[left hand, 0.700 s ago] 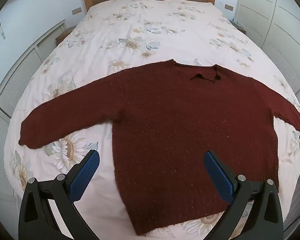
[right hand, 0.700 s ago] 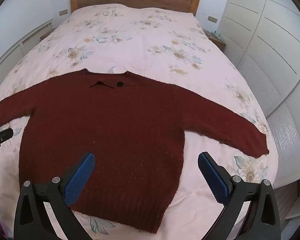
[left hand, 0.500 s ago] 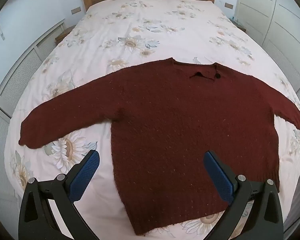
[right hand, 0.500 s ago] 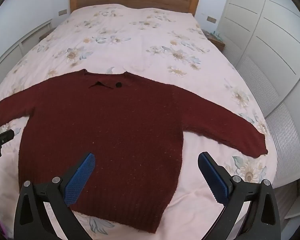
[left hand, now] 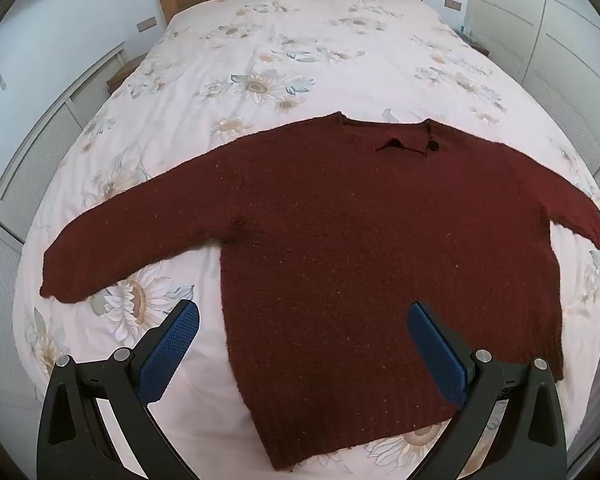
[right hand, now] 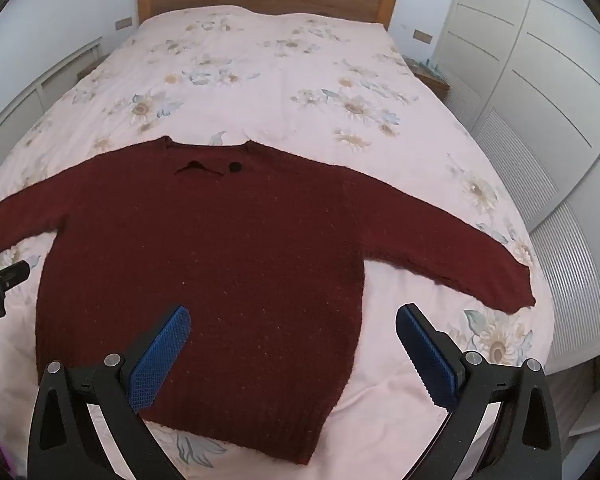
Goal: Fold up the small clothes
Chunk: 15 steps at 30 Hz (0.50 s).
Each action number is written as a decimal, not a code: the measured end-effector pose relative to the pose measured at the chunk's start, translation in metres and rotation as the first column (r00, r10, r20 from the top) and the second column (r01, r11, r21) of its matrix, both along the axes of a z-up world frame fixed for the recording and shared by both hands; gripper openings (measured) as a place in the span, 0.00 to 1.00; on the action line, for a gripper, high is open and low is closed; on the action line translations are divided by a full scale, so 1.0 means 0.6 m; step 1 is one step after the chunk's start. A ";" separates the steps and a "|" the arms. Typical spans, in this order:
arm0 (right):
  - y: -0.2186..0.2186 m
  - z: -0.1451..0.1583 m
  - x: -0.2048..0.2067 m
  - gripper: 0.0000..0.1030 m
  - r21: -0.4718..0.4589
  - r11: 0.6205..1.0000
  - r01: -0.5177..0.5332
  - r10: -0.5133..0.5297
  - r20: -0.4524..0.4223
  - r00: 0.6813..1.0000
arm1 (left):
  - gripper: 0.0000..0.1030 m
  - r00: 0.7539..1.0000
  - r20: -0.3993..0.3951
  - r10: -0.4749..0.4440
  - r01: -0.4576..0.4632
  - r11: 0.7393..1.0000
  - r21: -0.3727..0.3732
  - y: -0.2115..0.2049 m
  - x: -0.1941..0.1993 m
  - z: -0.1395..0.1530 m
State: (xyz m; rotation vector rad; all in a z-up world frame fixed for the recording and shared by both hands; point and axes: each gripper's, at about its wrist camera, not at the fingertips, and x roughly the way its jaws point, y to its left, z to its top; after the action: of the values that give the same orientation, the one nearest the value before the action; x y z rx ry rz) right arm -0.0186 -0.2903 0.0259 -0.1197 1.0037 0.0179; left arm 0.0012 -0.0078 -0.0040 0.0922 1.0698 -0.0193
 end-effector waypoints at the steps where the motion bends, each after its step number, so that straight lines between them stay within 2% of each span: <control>1: 0.002 -0.001 0.000 1.00 -0.001 1.000 0.000 0.000 -0.001 1.000 | 0.99 1.000 -0.002 -0.002 0.002 1.000 0.004 -0.001 0.000 -0.001; 15: 0.000 -0.006 0.004 1.00 -0.007 1.000 -0.002 0.002 -0.013 1.000 | 0.99 1.000 -0.015 -0.011 0.011 1.000 0.002 -0.004 0.004 -0.013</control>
State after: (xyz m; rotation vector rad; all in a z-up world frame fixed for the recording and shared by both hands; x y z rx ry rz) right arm -0.0162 -0.2901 0.0223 -0.1268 1.0168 0.0173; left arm 0.0034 -0.0100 -0.0116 0.1004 1.0842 -0.0285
